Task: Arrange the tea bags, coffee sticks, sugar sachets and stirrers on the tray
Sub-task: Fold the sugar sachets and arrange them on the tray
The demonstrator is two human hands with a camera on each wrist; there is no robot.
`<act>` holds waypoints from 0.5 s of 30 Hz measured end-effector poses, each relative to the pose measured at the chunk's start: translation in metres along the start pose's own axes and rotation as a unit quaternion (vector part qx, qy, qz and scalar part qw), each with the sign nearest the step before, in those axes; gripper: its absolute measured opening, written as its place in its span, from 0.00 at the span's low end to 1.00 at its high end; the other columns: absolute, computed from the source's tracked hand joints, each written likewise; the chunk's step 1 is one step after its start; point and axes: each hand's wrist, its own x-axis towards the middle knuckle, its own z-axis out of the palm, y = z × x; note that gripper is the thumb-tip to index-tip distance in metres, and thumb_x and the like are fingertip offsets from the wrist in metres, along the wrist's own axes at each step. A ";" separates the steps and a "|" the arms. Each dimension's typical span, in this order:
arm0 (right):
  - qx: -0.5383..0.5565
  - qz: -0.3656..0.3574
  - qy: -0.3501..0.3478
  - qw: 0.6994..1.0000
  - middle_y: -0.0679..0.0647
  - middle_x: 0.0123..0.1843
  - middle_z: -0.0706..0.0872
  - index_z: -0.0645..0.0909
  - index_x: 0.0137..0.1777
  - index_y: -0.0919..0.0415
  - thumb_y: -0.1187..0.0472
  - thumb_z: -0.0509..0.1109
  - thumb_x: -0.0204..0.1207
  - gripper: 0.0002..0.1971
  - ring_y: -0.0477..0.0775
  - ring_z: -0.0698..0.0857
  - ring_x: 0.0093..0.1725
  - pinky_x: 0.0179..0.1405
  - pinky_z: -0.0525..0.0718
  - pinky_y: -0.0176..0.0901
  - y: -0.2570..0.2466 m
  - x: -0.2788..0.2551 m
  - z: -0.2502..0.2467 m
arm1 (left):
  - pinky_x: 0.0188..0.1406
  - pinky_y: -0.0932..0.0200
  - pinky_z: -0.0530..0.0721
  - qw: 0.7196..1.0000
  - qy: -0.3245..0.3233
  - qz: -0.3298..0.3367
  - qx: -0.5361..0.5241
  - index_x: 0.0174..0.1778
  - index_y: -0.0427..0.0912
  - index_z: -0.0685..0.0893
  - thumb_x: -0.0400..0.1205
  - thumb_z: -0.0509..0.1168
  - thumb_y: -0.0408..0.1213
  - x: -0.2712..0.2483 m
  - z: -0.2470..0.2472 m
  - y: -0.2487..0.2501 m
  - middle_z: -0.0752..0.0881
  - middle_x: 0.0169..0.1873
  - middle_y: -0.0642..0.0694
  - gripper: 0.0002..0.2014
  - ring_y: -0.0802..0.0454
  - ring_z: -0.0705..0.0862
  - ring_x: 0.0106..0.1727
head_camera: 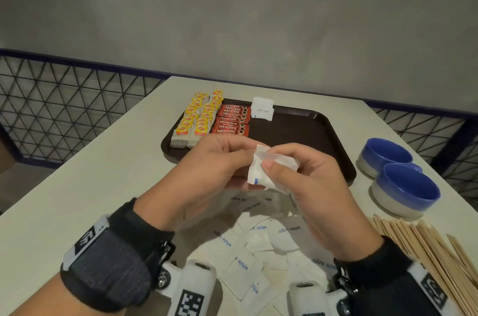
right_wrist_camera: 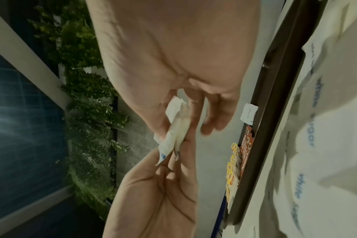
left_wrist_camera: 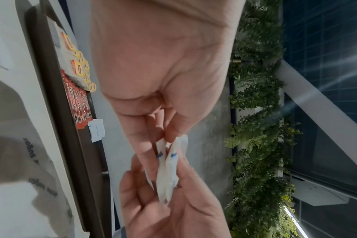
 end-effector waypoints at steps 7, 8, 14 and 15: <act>-0.003 -0.022 0.048 0.999 0.54 0.49 0.92 0.90 0.54 0.56 0.66 0.76 0.80 0.06 0.54 0.92 0.48 0.41 0.92 0.48 -0.001 0.000 0.000 | 0.59 0.43 0.92 0.998 -0.042 -0.002 -0.050 0.68 0.40 0.85 0.77 0.75 0.31 -0.002 0.002 0.001 0.93 0.55 0.34 0.22 0.38 0.93 0.57; -0.007 -0.017 0.056 0.998 0.51 0.50 0.92 0.89 0.56 0.54 0.65 0.76 0.79 0.09 0.53 0.93 0.49 0.42 0.92 0.50 0.000 0.001 0.000 | 0.60 0.42 0.91 0.998 -0.043 0.000 -0.051 0.70 0.41 0.83 0.77 0.75 0.26 -0.001 0.002 0.000 0.93 0.55 0.34 0.24 0.37 0.93 0.57; -0.011 0.023 0.070 0.997 0.54 0.47 0.94 0.90 0.54 0.53 0.58 0.75 0.80 0.05 0.57 0.93 0.49 0.44 0.92 0.57 -0.002 0.002 -0.002 | 0.63 0.37 0.88 1.000 -0.017 0.017 -0.017 0.72 0.45 0.81 0.76 0.72 0.15 -0.001 0.000 0.001 0.93 0.54 0.33 0.30 0.34 0.93 0.57; -0.016 0.019 0.067 0.997 0.55 0.46 0.94 0.91 0.52 0.54 0.58 0.75 0.81 0.04 0.58 0.93 0.49 0.45 0.92 0.59 -0.002 0.001 -0.002 | 0.64 0.36 0.87 1.000 -0.016 0.018 -0.008 0.72 0.46 0.81 0.76 0.73 0.15 -0.001 0.000 0.001 0.94 0.53 0.34 0.31 0.34 0.93 0.57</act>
